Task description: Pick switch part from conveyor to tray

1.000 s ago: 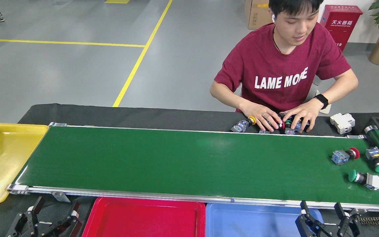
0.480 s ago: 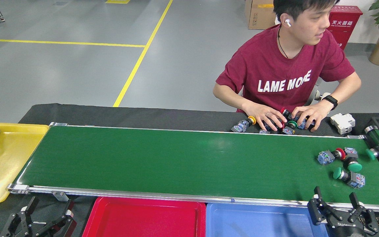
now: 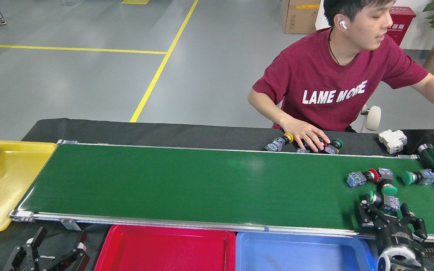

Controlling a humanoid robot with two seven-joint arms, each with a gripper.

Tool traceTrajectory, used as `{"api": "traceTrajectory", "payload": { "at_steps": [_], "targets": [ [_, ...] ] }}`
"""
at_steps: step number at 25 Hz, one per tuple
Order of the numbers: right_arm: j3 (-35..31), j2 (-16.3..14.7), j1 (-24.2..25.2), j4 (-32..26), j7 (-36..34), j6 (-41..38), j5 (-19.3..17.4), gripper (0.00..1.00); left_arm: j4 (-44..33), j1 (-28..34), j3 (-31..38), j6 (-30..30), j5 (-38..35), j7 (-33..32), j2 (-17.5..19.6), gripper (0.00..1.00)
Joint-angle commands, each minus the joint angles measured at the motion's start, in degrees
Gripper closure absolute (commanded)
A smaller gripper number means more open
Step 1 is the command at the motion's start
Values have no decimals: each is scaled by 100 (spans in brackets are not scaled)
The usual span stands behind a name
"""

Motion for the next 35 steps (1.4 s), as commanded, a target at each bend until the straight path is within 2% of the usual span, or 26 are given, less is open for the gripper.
{"api": "traceTrajectory", "payload": {
  "at_steps": [1, 3, 6, 7, 9, 10, 14, 17, 20, 22, 25, 31, 33, 34, 35],
  "targets": [
    [138, -68, -173, 120, -4, 35, 11, 1, -81, -8, 6, -31, 4, 32, 62, 0],
    [332, -76, -278, 217, -4, 97, 11, 3, -81, -8, 6, -31, 4, 32, 62, 0],
    [806, -120, -234, 261, 5, 106, 11, 20, -81, -8, 6, -31, 4, 32, 62, 0],
    [947, -199, -208, 243, -4, 97, 2, 31, -81, -8, 6, -31, 4, 32, 62, 0],
    [1044, -322, -208, 226, -21, 18, -68, 78, -81, -8, 6, -31, 4, 32, 62, 0],
    [1044, -331, -217, 226, -21, -8, -77, 90, -81, -8, 6, -31, 4, 32, 62, 0],
    [1044, -296, -217, -108, -4, -193, -95, 88, -81, -8, 6, -111, 4, 32, 44, 0],
    [1044, -305, -50, -776, 14, -580, -165, 87, -81, -8, 6, -111, 4, 32, 44, 0],
    [1088, -287, 416, -1699, 102, -1380, -226, 86, -81, -8, 6, -111, 4, 32, 53, 0],
    [1140, -217, 592, -2024, 172, -1951, -226, 84, -81, -26, 6, -111, 4, 32, 44, 0],
    [1755, 82, 609, -2068, 181, -2408, -200, 82, -81, -8, -11, -119, 4, 32, 44, 0],
    [3408, 152, 601, -2016, 199, -2390, -165, 78, -81, -69, -20, -119, 4, 32, 44, 0],
    [3742, 275, 601, -1875, 243, -2373, -86, 75, -81, -43, -47, -119, 4, 32, 44, 0],
    [3830, 363, 609, -1796, 251, -2364, -16, 68, -81, -34, -47, -119, 4, 32, 44, 0],
    [3838, 486, 627, -1726, 286, -2355, 37, 46, -81, -34, -47, -119, 4, 32, 44, 0]
  ]
}}
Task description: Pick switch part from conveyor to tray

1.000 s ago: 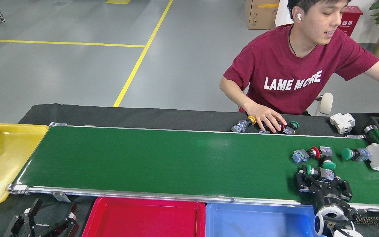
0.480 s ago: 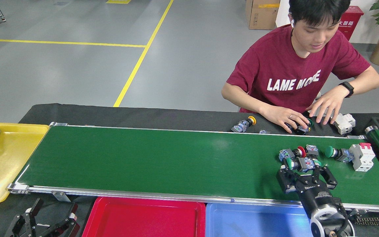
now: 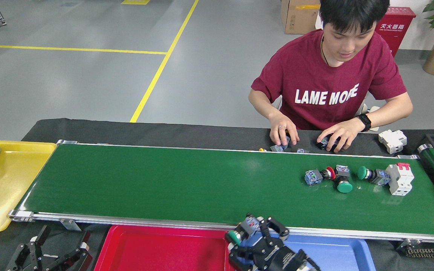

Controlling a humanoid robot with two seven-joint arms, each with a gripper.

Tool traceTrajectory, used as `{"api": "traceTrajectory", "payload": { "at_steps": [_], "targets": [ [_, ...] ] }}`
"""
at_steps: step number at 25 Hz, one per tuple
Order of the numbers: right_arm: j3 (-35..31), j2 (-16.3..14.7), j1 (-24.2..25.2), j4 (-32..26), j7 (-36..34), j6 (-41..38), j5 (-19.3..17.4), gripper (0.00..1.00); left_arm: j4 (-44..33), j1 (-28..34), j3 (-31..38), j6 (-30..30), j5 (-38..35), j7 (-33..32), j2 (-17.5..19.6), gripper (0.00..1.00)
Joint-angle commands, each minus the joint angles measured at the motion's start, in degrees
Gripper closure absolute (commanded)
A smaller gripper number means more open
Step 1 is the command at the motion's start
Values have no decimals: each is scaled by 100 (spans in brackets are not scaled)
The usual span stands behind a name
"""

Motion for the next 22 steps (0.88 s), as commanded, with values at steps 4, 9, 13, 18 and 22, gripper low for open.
{"api": "traceTrajectory", "payload": {
  "at_steps": [4, 9, 13, 18, 22],
  "targets": [
    [5, 354, 17, 81, 646, 281, 55, 2, -77, -11, 7, -7, 4, 32, 44, 0],
    [-3, 371, -9, -42, 673, 273, 55, 2, -77, -20, 7, -7, 4, 32, 44, 0],
    [-47, 389, -53, -271, 673, 325, 46, 2, -77, -20, 7, -7, 4, 32, 44, 0],
    [-680, 582, -220, -526, 655, 589, 46, 3, -77, -55, -28, -59, 13, 32, 44, 0],
    [-751, 565, -238, -736, 629, 1600, 108, 4, -77, -301, -222, -595, 13, 24, 35, 0]
  ]
}}
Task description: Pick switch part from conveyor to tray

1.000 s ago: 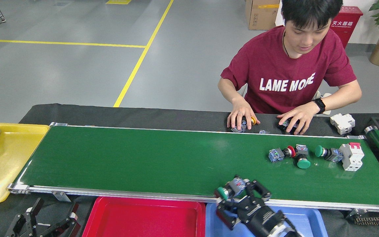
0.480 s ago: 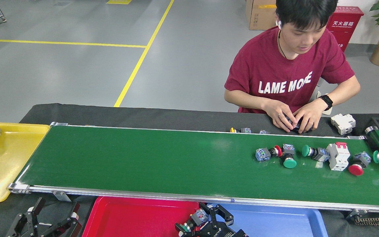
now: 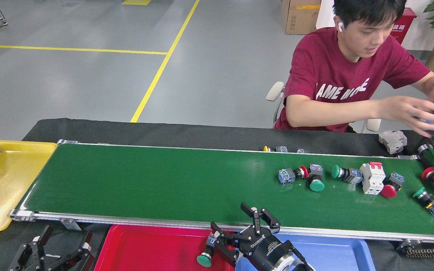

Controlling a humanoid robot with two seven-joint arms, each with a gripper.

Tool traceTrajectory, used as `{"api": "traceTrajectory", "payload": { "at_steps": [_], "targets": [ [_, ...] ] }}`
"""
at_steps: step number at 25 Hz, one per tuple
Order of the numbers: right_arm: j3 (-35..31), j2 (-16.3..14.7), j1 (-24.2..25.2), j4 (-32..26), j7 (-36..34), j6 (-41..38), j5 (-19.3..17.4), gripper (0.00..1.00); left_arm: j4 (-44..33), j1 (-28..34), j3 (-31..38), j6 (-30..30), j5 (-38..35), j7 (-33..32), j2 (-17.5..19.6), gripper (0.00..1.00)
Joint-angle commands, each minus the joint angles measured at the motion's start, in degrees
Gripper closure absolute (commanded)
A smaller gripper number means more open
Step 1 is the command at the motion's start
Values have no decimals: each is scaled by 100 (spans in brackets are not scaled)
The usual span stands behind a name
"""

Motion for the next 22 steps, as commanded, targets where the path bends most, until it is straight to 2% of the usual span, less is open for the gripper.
{"api": "traceTrajectory", "payload": {
  "at_steps": [1, 3, 5, 7, 10, 12, 14, 17, 18, 20, 22],
  "targets": [
    [-32, -14, -46, -275, -77, 852, 23, 4, -77, -210, -78, -404, 4, 22, 9, 0],
    [-40, -32, -2, -425, -209, 1661, 208, 4, -86, -368, -148, -606, 13, 22, -17, 0],
    [-40, -155, 139, -425, -578, 2478, 612, 3, -86, -483, -403, -782, -5, 13, 18, 0],
    [-49, -471, 411, -425, -1000, 2856, 797, 3, -86, -685, -878, -861, -40, -40, 35, 0],
    [-216, -1095, 657, -416, -1298, 2865, 761, 2, -42, -1159, -1519, -756, -567, -294, -35, 0],
    [-366, -1280, 798, -416, -1316, 2724, 577, 2, 11, -1379, -1730, -685, -1016, -409, -193, 0],
    [-638, -1403, 851, -425, -1325, 2470, 190, 2, 90, -1537, -2064, -703, -1200, -444, -404, 0],
    [-1016, -1412, 974, -425, -1334, 2003, -82, 2, 345, -1739, -2592, -668, -1350, -453, -501, 0],
    [-1165, -1412, 1035, -425, -1334, 1801, -188, 2, 565, -1880, -2776, -641, -1481, -461, -527, 0],
    [-1508, -1412, 1299, -425, -1369, 1196, -398, 2, 1118, -2301, -3084, -431, -1780, -479, -817, 0],
    [-1894, -1368, 1378, -416, -1404, 607, -671, 2, 1698, -2723, -3119, -334, -1894, -541, -1010, 0]
  ]
}}
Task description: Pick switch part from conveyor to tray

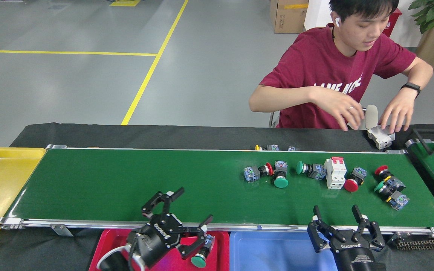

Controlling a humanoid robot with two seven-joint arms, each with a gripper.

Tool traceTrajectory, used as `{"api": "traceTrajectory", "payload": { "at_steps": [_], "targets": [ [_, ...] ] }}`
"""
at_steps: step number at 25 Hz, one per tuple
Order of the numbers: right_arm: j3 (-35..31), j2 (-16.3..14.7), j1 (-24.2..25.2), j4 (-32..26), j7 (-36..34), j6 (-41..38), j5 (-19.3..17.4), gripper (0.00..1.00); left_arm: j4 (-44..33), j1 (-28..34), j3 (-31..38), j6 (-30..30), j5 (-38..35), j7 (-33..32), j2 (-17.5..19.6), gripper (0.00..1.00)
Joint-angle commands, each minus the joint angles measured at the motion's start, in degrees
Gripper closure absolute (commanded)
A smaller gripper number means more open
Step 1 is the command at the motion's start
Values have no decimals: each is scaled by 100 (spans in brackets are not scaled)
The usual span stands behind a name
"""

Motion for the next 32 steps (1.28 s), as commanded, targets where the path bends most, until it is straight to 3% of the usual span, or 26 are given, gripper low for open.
{"api": "traceTrajectory", "payload": {
  "at_steps": [1, 7, 12, 16, 19, 21, 23, 27, 32],
  "targets": [
    [-340, 10, -6, -66, -91, -669, -178, 2, 406, -404, -33, 156, -53, -30, -129, 0],
    [-454, 186, 3, -57, -266, -573, -160, 2, 1636, -1353, -77, 349, -35, -47, -305, 0],
    [-446, 274, 20, -48, -266, -388, -108, 2, 2375, -1740, -77, 411, -53, -47, -402, 0],
    [-393, 722, -76, 5, -231, -36, 411, 2, 2656, -1915, -77, 586, -26, -12, -428, 0],
    [-156, 1311, -472, 172, -152, 69, 912, 2, 2990, -2082, -68, 797, -26, 14, -437, 0],
    [117, 1627, -867, 567, 6, 288, 1333, 2, 3157, -2179, -77, 938, -18, 23, -463, 0],
    [363, 1786, -1218, 962, 24, 578, 1474, 2, 3236, -2188, -77, 929, -44, 23, -463, 0],
    [890, 1803, -1790, 1683, 24, 1097, 1474, 3, 3587, -2293, -147, 1035, -18, 32, -463, 0],
    [934, 1970, -2537, 2711, 24, 1466, 1448, 4, 4009, -2574, -156, 1272, -18, 243, -463, 2]
  ]
}}
